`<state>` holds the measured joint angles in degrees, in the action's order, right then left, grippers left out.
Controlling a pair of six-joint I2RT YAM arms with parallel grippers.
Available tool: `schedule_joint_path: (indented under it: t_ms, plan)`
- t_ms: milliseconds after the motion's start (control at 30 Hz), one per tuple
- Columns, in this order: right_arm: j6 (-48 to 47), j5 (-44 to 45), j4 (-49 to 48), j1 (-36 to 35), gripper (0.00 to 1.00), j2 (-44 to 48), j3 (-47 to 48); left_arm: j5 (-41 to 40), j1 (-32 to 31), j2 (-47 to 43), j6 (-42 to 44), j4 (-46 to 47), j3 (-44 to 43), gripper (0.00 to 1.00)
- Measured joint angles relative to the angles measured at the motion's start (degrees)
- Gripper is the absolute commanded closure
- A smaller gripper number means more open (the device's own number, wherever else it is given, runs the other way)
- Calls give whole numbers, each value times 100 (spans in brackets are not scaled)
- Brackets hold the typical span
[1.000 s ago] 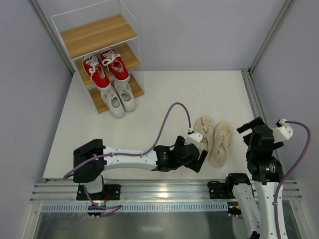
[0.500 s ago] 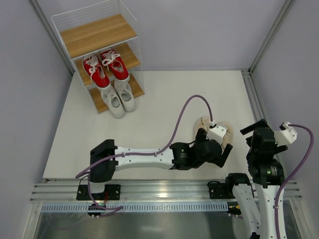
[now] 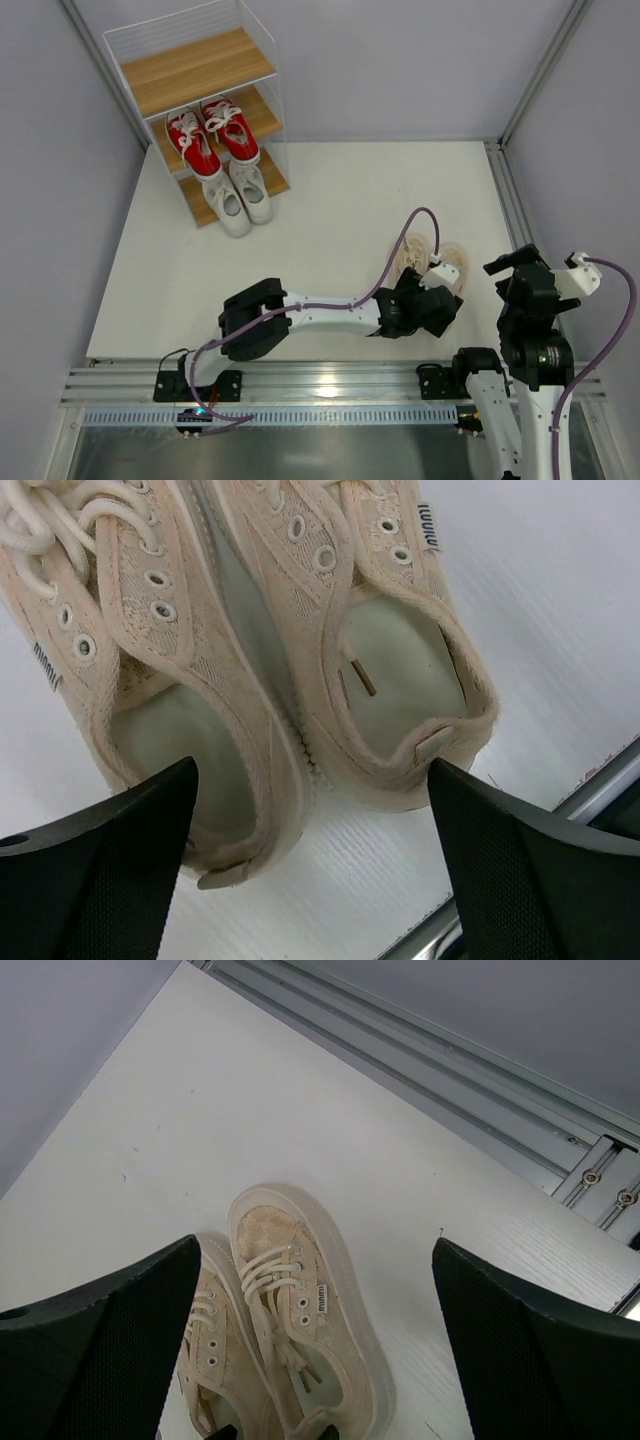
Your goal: Place and organize the shoes onto the shoe shelf
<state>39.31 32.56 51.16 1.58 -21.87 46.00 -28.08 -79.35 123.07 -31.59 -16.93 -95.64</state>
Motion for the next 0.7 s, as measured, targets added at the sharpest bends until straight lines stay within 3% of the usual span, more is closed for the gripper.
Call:
schedule_joint_path:
  t_ms: [33, 167, 500, 700]
  plan:
    - [-7, -28, 7, 0, 3, 4, 0, 24, 33, 17, -52, 20, -13, 18]
    - [-42, -164, 11, 0, 3, 52, -2, 188, 175, 127, -247, 190, -15, 24]
    - [-205, -435, -13, 0, 3, 162, -52, 361, 267, 46, -634, 175, -11, 8]
    - [-212, -575, -39, 0, 3, 142, -105, 221, 334, 48, -769, -306, -483, 8]
